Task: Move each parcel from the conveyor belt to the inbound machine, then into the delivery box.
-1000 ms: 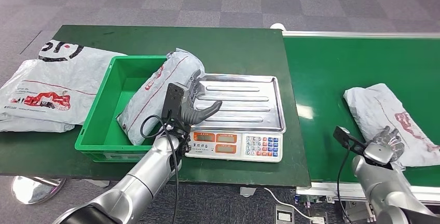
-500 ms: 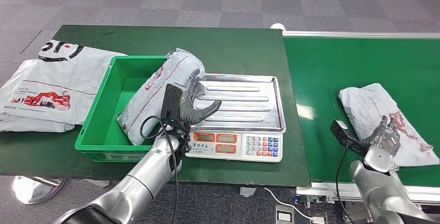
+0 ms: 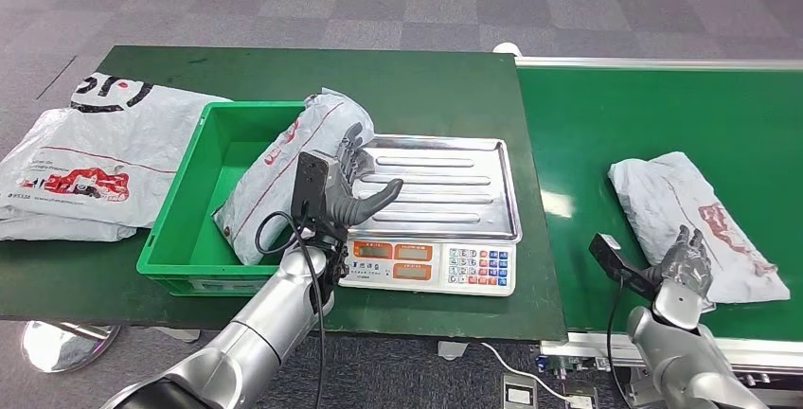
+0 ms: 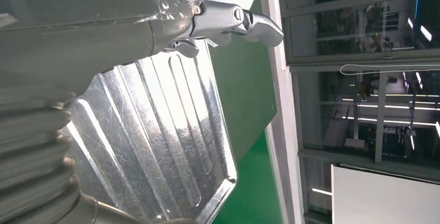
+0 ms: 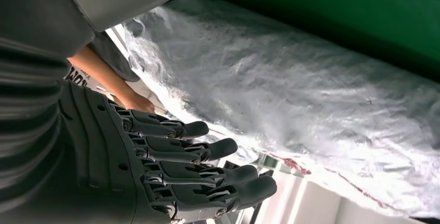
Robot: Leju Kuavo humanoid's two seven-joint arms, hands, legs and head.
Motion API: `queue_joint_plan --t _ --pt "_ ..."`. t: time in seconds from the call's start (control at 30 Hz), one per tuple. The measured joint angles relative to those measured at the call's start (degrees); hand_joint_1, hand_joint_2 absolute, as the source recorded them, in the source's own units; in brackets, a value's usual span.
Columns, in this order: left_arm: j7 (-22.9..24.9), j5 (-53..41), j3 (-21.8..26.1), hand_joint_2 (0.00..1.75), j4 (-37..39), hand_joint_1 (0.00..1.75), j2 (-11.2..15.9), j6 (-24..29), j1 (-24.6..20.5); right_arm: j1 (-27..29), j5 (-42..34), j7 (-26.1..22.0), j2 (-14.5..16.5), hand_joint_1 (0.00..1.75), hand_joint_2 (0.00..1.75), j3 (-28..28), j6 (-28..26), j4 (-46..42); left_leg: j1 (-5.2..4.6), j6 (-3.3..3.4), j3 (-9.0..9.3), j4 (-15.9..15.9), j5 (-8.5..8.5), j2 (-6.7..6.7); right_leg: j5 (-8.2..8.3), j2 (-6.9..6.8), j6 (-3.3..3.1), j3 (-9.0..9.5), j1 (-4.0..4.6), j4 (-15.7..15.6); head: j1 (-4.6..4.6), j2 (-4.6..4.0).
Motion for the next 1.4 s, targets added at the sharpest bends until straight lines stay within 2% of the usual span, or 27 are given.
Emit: queue_joint_plan --t 0.47,0.83,0.9,0.97,1.03,1.23,1.4 --pt "-0.27 -0.06 1.13 1.75 0.09 0.0 -0.37 -0.11 -0.01 -0.82 3.5 6.34 -0.46 0.0 1.75 0.01 12.72 -0.47 -0.01 0.0 0.0 0.0 0.0 -0.03 0.0 -0.05 0.0 0.01 -0.01 -0.01 0.0 0.0" --pt "-0.35 -0.05 2.22 1.75 0.09 0.0 -0.31 -0.11 -0.01 -0.84 4.21 7.13 -0.95 0.04 1.75 0.02 13.69 -1.49 0.0 0.0 0.0 0.0 0.0 -0.03 0.0 -0.05 0.0 0.01 0.0 -0.01 0.0 0.0" --pt "-0.35 -0.05 2.22 1.75 0.09 0.0 -0.31 -0.11 -0.01 -0.84 4.21 7.13 -0.96 0.16 1.75 0.02 13.69 -1.5 0.0 0.0 0.0 0.0 0.0 -0.03 0.0 -0.05 0.0 0.01 0.0 -0.01 0.0 0.0" --pt "-0.35 -0.05 2.22 1.75 0.09 0.0 -0.31 -0.11 -0.01 -0.84 4.21 7.14 -0.96 1.0 1.75 0.02 13.69 -1.5 0.0 0.0 0.0 0.0 0.0 -0.03 0.0 -0.05 0.0 0.01 0.0 -0.01 0.0 0.0" --pt "-0.37 -0.05 2.22 1.75 0.09 0.0 -0.31 -0.12 -0.01 -0.84 4.2 7.14 -0.95 1.75 1.75 0.02 14.02 -1.58 -0.01 0.0 0.0 0.0 0.0 -0.03 0.0 -0.05 0.0 0.01 -0.01 -0.01 0.0 0.0" --pt "-0.33 -0.2 2.31 1.75 0.03 0.0 -0.31 -0.39 0.0 -1.14 4.19 7.19 -0.72 1.75 1.75 0.02 17.14 -2.52 0.0 0.01 0.0 0.0 0.0 -0.03 0.0 -0.06 0.0 0.03 0.0 -0.01 0.0 0.0" --pt "-0.12 -0.76 2.51 1.75 -0.02 0.0 -0.31 -0.46 0.0 -1.69 4.2 5.95 -0.25 1.75 1.75 0.02 17.63 -2.93 0.0 0.0 0.0 0.0 0.0 -0.03 0.0 -0.05 0.0 0.03 0.0 0.0 0.0 0.0"
